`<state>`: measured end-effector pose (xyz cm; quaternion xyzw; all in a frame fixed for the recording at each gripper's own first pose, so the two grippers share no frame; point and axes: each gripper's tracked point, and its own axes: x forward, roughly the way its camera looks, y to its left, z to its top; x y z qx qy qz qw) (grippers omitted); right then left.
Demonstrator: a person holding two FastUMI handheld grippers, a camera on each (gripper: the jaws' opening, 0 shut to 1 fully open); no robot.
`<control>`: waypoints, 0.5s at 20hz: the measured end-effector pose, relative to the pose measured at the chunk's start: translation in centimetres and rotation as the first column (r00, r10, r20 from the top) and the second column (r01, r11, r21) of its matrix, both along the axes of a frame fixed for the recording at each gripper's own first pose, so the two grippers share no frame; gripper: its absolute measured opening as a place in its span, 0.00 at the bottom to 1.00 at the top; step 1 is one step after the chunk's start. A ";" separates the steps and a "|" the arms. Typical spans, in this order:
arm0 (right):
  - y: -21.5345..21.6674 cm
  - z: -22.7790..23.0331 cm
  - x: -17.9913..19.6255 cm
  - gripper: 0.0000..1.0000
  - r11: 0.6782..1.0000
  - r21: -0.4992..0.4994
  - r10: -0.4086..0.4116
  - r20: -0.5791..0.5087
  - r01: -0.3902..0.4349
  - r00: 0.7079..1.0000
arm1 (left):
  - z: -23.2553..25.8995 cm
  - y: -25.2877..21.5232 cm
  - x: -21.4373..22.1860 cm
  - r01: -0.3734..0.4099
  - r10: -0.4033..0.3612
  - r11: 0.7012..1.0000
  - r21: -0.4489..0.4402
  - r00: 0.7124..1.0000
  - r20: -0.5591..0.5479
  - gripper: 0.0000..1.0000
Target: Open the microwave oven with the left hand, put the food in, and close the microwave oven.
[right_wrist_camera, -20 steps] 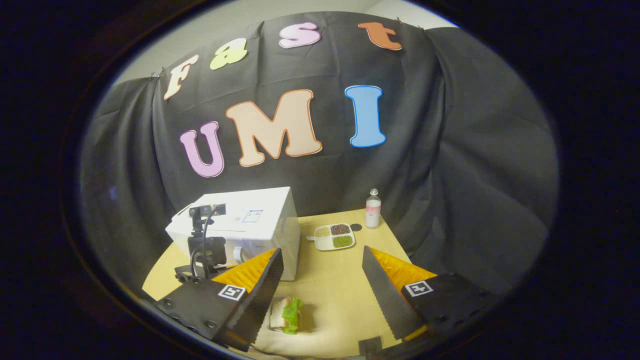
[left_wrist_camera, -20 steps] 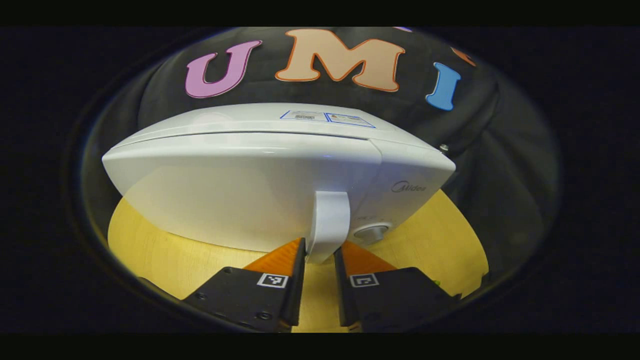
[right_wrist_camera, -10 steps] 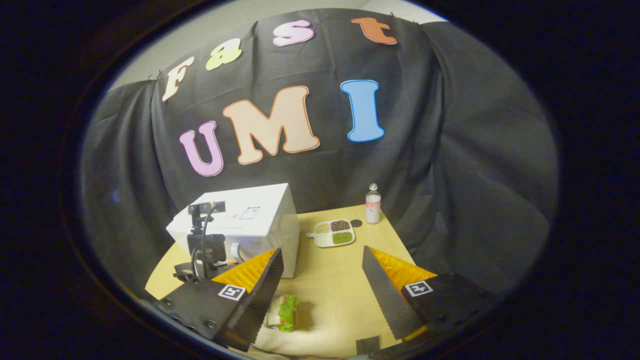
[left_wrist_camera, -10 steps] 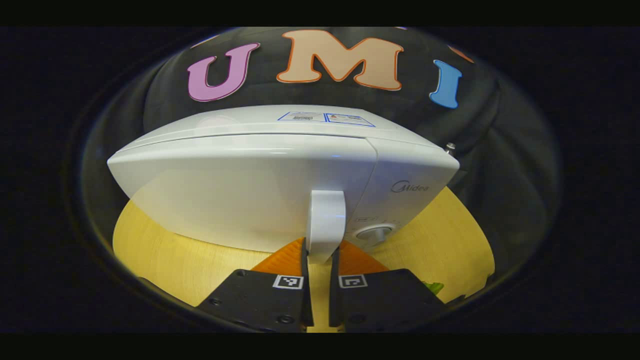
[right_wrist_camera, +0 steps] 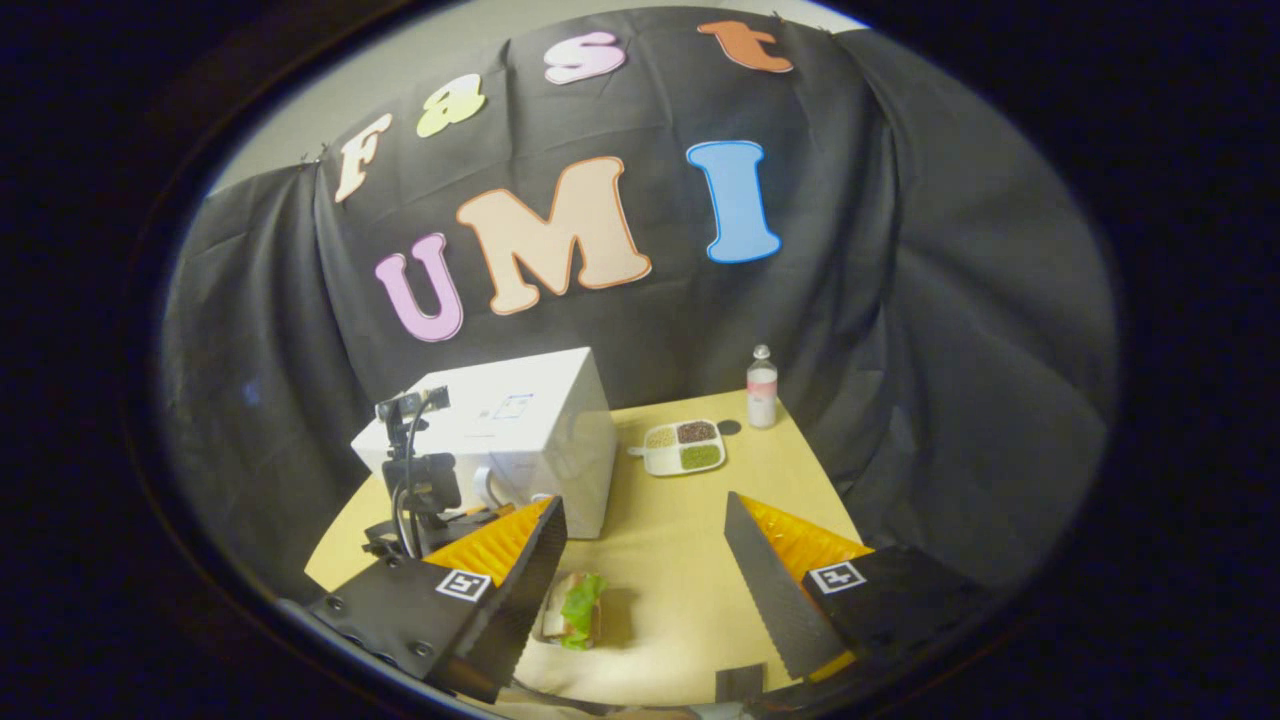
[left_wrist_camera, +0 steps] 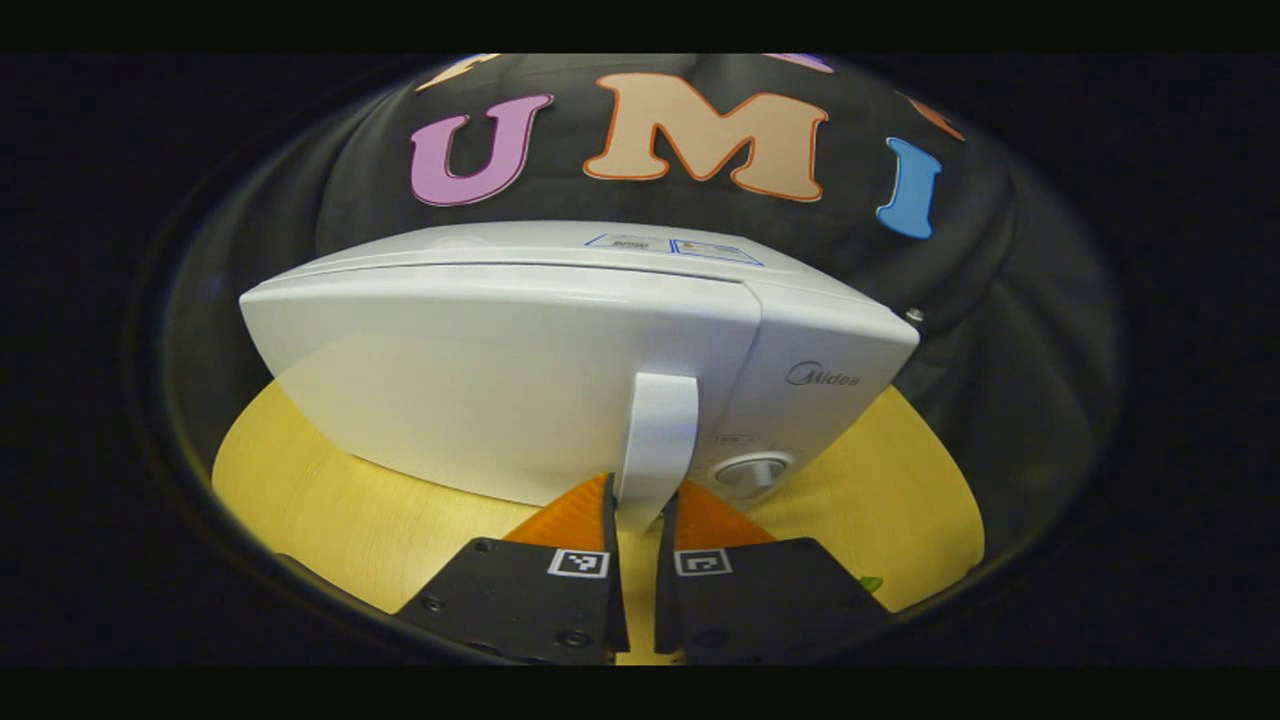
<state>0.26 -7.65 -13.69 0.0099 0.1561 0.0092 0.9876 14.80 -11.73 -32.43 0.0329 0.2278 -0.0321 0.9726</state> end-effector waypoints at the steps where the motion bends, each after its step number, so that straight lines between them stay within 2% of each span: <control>1: 0.1 -0.6 -0.2 0.99 1.000 -0.002 0.009 -0.017 -0.009 1.000 | 0.0 0.0 0.0 0.001 -0.001 1.000 -0.002 1.000 0.008 0.10; 4: 0.8 -1.5 -1.0 0.99 0.999 -0.014 0.041 -0.044 -0.041 0.998 | 0.1 0.0 -0.1 0.004 -0.004 1.000 0.002 1.000 0.019 0.10; 5: 1.1 -1.7 -1.3 0.92 0.999 -0.015 0.050 -0.046 -0.051 0.998 | 0.1 0.0 -0.1 0.000 0.000 1.000 0.001 1.000 0.020 0.07; 10: 1.3 -1.7 -2.0 0.92 0.998 0.020 0.060 -0.050 -0.059 0.997 | 0.1 0.0 -0.1 -0.008 0.008 1.000 -0.020 0.999 0.039 0.05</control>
